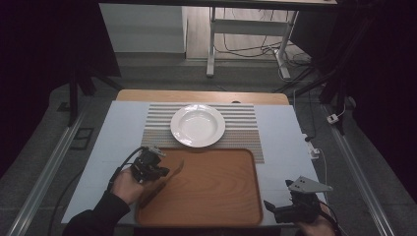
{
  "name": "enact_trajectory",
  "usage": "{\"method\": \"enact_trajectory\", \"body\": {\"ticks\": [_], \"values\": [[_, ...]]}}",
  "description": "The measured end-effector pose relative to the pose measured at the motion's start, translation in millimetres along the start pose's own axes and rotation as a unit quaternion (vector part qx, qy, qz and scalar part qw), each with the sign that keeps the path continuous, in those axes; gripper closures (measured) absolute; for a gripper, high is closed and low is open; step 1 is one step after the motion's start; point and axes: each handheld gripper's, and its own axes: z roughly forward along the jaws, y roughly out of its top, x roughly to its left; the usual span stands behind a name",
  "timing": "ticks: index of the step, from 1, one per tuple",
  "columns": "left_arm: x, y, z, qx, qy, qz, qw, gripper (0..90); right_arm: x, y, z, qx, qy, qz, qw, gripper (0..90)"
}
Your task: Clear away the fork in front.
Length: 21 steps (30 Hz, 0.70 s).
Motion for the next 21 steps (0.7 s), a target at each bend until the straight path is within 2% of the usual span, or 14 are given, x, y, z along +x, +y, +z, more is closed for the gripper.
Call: {"method": "enact_trajectory", "body": {"ticks": [4,9,12,17,19,21], "values": [[3.5,7.2,4.9,-0.011,-0.001,-0.001,0.9999,89.1,0.0,0.2,0.4,0.004,0.002,-0.001,1.0000,0.0],[11.9,17.6,14.4,-0.018,-0.013,-0.012,0.9997,89.1,0.8,0.9,1.7,0.010,0.001,-0.003,1.0000,0.0],[14.5,22.2,21.6,-0.012,-0.019,-0.016,0.9996,89.1,0.4,0.7,2.0,0.010,0.001,-0.001,0.9999,0.0],[13.9,26.7,30.0,0.005,-0.005,-0.013,0.9999,89.1,1.6,0.9,2.9,0.014,0.007,-0.009,0.9998,0.0],[10.6,28.9,31.8,0.005,-0.029,-0.011,0.9995,89.1,2.3,1.2,3.4,0.019,0.008,-0.014,0.9997,0.0],[2.5,31.6,32.3,0.004,-0.041,0.008,0.9991,89.1,2.4,1.2,3.3,0.019,0.009,-0.015,0.9997,0.0]]}}
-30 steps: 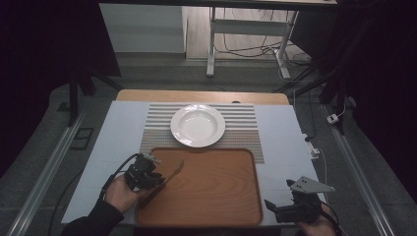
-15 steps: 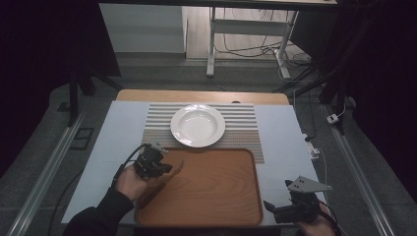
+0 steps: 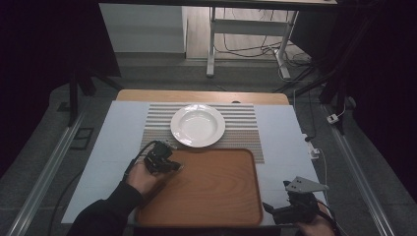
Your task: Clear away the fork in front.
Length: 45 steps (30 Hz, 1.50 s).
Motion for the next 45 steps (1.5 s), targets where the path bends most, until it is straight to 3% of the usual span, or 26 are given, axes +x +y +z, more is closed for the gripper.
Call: {"method": "enact_trajectory", "body": {"ticks": [2,5,9,16,21,25,30,45], "values": [[-7.2,2.0,1.9,0.004,0.004,0.016,0.9999,89.2,-0.1,-0.1,0.0,0.000,0.002,0.000,1.0000,0.0],[-10.6,1.8,1.5,0.006,0.009,0.021,0.9997,89.2,0.1,-0.2,-0.4,-0.001,0.003,-0.002,1.0000,0.0],[-16.9,-0.7,0.5,0.005,-0.006,0.028,0.9996,89.1,0.1,-0.3,-0.5,-0.003,0.004,-0.002,1.0000,0.0],[-30.5,-8.7,8.2,0.038,-0.003,0.050,0.9980,89.1,0.5,-0.6,-1.1,-0.005,0.004,-0.005,1.0000,0.0],[-28.3,-18.8,8.6,0.049,-0.003,0.037,0.9981,89.1,0.6,-0.7,-0.9,-0.007,0.004,-0.005,1.0000,0.0],[-23.9,-24.4,3.1,0.053,0.014,0.027,0.9981,89.1,0.6,-0.8,-1.0,-0.007,0.004,-0.006,0.9999,0.0],[-12.1,-31.2,-2.4,0.057,0.003,-0.004,0.9984,89.1,0.7,-0.7,-1.3,-0.007,0.004,-0.007,0.9999,0.0],[11.7,-51.7,-19.7,0.071,0.012,-0.062,0.9954,89.1,0.7,-0.7,-1.3,-0.007,0.005,-0.007,0.9999,0.0]]}}
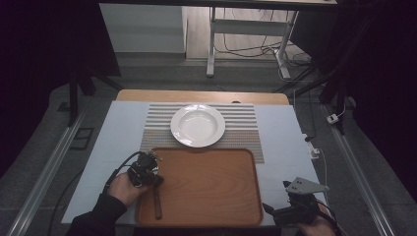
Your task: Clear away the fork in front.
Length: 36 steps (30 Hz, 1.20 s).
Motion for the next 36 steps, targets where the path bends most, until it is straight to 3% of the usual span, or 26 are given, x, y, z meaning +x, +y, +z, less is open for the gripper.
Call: {"method": "enact_trajectory", "body": {"ticks": [10,13,16,20,28,32,34,36], "values": [[12.9,-9.8,-6.3,-0.002,0.002,-0.034,0.9994,88.9,0.0,-0.1,0.3,-0.001,0.000,0.002,1.0000,0.0],[10.9,-9.2,-7.9,-0.007,0.014,-0.024,0.9996,86.9,0.0,-0.1,0.2,-0.001,0.000,0.001,1.0000,0.0],[8.9,-9.2,-12.1,-0.024,0.009,-0.012,0.9996,82.3,-0.3,0.0,-0.3,-0.001,-0.001,0.004,1.0000,0.0],[4.8,-11.6,-22.2,-0.058,0.010,0.002,0.9983,68.7,-1.1,-0.4,-1.3,0.000,-0.007,0.011,0.9999,0.0],[-6.0,-30.8,-40.6,-0.116,-0.003,0.020,0.9930,48.2,-5.5,-1.9,-3.6,-0.007,-0.016,0.032,0.9993,0.0],[-10.3,-44.7,-49.0,-0.152,-0.011,0.029,0.9878,34.3,-5.5,-2.1,-3.8,-0.007,-0.017,0.032,0.9993,0.0],[-12.0,-52.2,-53.1,-0.172,-0.020,0.024,0.9845,27.6,-5.3,-2.1,-3.7,-0.007,-0.017,0.032,0.9993,0.0],[-15.5,-59.9,-56.5,-0.188,-0.017,0.007,0.9820,22.2,-5.4,-2.1,-3.8,-0.007,-0.017,0.032,0.9993,0.0]]}}
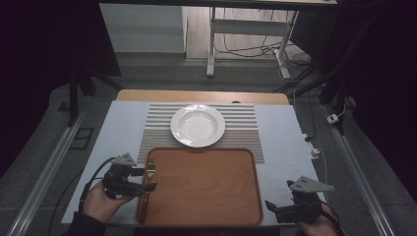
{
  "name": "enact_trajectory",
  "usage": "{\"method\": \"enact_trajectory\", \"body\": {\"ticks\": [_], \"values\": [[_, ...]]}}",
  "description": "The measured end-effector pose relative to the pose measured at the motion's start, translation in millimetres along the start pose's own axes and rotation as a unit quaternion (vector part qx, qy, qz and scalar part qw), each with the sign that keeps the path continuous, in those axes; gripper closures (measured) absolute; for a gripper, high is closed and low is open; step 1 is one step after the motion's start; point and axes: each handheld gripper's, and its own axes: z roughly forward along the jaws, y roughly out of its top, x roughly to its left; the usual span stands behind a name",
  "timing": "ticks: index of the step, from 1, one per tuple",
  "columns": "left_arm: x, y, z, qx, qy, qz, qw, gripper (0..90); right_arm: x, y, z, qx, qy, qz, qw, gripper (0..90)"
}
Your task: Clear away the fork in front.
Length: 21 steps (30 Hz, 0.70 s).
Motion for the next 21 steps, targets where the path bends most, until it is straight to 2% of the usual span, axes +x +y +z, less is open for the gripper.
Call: {"method": "enact_trajectory", "body": {"ticks": [5,10,16,21], "values": [[-6.1,-19.8,-14.0,-0.024,0.013,0.007,0.9996,9.4,-0.3,-0.1,-0.2,0.000,0.000,0.002,1.0000,0.0],[-7.5,-37.1,-25.8,-0.041,0.008,0.004,0.9991,0.5,0.0,0.0,-0.2,0.000,0.000,0.001,1.0000,0.0],[-11.2,-50.1,-35.8,-0.039,0.037,0.014,0.9985,0.0,0.2,0.4,0.0,0.002,0.000,0.002,1.0000,0.0],[-9.1,-51.1,-36.8,-0.037,0.034,0.003,0.9987,0.0,0.4,0.4,0.8,0.003,0.001,0.000,1.0000,0.0]]}}
